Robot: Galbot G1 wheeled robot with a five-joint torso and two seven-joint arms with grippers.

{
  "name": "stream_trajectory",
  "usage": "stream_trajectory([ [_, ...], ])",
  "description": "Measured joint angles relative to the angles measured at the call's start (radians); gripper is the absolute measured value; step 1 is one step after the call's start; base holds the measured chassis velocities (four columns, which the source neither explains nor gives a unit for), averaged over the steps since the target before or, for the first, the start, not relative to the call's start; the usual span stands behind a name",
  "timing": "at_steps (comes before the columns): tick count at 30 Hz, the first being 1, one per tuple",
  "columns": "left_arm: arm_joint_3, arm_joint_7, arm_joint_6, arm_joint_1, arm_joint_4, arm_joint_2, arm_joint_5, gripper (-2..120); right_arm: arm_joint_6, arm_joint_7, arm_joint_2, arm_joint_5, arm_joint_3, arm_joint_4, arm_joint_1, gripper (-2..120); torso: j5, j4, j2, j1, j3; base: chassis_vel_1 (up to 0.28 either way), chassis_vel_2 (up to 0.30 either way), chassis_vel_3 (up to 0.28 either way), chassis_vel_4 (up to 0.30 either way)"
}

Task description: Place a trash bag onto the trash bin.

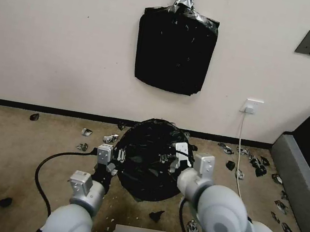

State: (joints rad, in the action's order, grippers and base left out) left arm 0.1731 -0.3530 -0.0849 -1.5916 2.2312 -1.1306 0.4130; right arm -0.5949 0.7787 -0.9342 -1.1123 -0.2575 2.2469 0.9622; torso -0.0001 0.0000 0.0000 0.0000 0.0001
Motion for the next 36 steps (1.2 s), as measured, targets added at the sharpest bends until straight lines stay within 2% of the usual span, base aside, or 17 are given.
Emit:
stream_trajectory([
  [18, -0.016, 0.007, 0.003, -0.022, 0.005, -0.015, -0.033, 4, -0.11, 0.139, -0.07, 0.083, -0.164, -0.097, -0.078, 0, -0.0001, 0.0, 0.0, 0.0, 0.0, 0.0, 0.0, 0.0, 0.0],
  [28, -0.016, 0.008, 0.0, -0.021, -0.014, -0.014, -0.032, 4, -0.114, 0.166, -0.081, 0.117, -0.177, -0.08, -0.099, 0, -0.0001, 0.0, 0.0, 0.0, 0.0, 0.0, 0.0, 0.0, 0.0],
  [36, -0.026, 0.015, -0.002, -0.026, -0.006, -0.013, -0.031, 4, -0.112, 0.176, -0.102, 0.08, -0.194, -0.141, -0.138, 0, 0.0001, 0.0, 0.0, 0.0, 0.0, 0.0, 0.0, 0.0, 0.0],
])
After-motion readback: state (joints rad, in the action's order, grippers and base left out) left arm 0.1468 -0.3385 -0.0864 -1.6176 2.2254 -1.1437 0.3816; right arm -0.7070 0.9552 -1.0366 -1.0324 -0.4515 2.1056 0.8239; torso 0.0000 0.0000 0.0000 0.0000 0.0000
